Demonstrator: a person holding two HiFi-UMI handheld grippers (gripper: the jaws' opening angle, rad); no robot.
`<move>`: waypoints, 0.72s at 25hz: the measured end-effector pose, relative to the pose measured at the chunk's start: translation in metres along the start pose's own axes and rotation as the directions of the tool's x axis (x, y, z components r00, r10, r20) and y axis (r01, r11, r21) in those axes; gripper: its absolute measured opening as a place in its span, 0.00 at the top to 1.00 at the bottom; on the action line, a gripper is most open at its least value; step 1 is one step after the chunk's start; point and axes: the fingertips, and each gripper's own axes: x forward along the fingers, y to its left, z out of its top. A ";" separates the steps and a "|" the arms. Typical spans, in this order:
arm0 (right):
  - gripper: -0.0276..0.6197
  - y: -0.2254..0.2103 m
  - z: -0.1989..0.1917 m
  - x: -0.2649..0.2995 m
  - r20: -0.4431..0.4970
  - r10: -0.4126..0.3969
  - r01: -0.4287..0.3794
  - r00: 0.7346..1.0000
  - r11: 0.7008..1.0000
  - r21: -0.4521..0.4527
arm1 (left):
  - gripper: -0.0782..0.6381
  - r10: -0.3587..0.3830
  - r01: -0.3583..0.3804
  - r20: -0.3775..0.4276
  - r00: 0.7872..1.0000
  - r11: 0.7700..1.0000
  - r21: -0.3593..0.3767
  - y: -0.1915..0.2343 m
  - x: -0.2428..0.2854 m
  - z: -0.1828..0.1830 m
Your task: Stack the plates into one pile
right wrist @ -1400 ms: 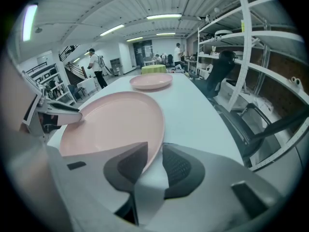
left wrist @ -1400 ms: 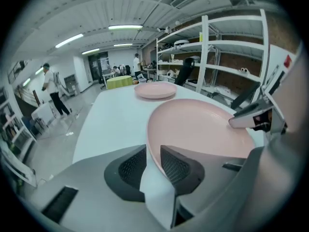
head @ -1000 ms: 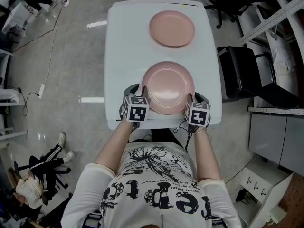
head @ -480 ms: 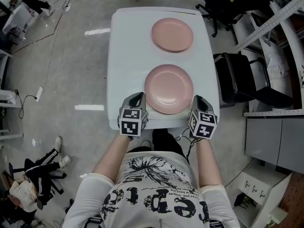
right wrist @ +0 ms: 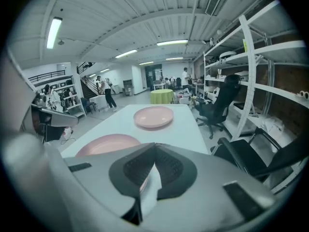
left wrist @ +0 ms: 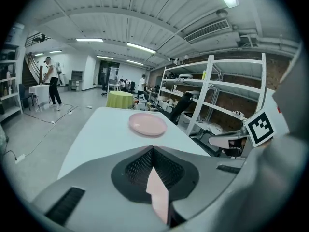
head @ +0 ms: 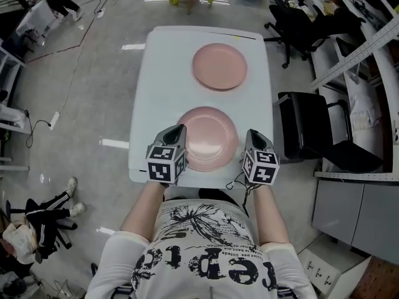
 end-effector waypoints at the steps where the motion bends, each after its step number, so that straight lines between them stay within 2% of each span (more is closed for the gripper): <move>1: 0.95 -0.012 0.006 0.003 -0.002 0.016 -0.016 1.000 1.000 0.001 | 0.89 0.013 -0.013 0.006 1.000 1.000 -0.014 -0.007 0.008 0.008; 6: 0.95 -0.051 0.045 0.029 0.003 0.092 -0.092 0.996 0.995 -0.033 | 0.89 0.082 -0.079 0.038 0.996 0.994 -0.081 -0.016 0.045 0.040; 10: 0.95 -0.069 0.072 0.055 0.005 0.124 -0.124 0.992 0.992 -0.035 | 0.89 0.092 -0.087 0.027 0.995 0.987 -0.136 -0.016 0.075 0.058; 18: 0.95 -0.069 0.115 0.131 -0.030 0.154 -0.155 0.988 0.988 -0.023 | 0.89 0.075 -0.075 -0.006 0.997 0.989 -0.130 0.020 0.136 0.100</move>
